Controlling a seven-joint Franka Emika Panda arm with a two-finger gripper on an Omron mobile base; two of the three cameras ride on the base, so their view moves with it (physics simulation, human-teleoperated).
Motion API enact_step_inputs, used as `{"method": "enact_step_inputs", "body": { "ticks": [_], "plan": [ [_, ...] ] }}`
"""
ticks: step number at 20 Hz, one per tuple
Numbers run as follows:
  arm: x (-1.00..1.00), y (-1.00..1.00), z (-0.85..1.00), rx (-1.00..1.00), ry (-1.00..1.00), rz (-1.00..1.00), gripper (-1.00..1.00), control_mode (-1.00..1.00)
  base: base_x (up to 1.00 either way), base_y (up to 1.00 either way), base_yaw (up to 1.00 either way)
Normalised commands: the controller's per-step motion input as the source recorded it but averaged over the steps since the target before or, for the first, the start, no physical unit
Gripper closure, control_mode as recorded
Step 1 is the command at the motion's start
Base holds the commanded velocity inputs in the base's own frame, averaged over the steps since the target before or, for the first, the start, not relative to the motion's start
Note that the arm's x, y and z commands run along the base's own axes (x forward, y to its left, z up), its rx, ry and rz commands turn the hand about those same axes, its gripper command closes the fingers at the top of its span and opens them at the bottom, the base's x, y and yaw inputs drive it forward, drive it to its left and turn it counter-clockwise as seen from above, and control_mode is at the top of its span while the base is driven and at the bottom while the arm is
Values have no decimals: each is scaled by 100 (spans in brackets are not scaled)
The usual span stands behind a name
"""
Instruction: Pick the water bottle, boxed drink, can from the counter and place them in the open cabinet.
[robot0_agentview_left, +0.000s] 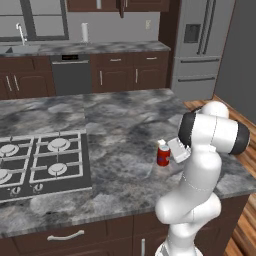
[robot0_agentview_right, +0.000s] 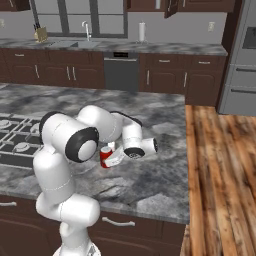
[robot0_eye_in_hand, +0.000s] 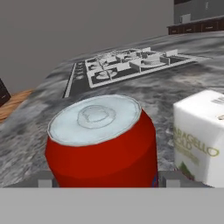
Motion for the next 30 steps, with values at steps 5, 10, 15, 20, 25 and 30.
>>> {"method": "enact_step_inputs", "body": {
  "ticks": [5,10,15,20,25,30],
  "plan": [
    [-13,-1,0,0,0,0,100,-100,0,0,0],
    [-65,-39,28,0,1,-15,100,-100,0,0,0],
    [-50,-49,74,0,11,-24,100,-100,0,0,0],
    [-20,-52,100,0,26,-24,100,-100,0,0,0],
    [-29,-9,77,-4,24,-30,100,-100,0,0,0],
    [-34,5,70,-13,14,-33,100,-100,0,0,0]
  ]
}}
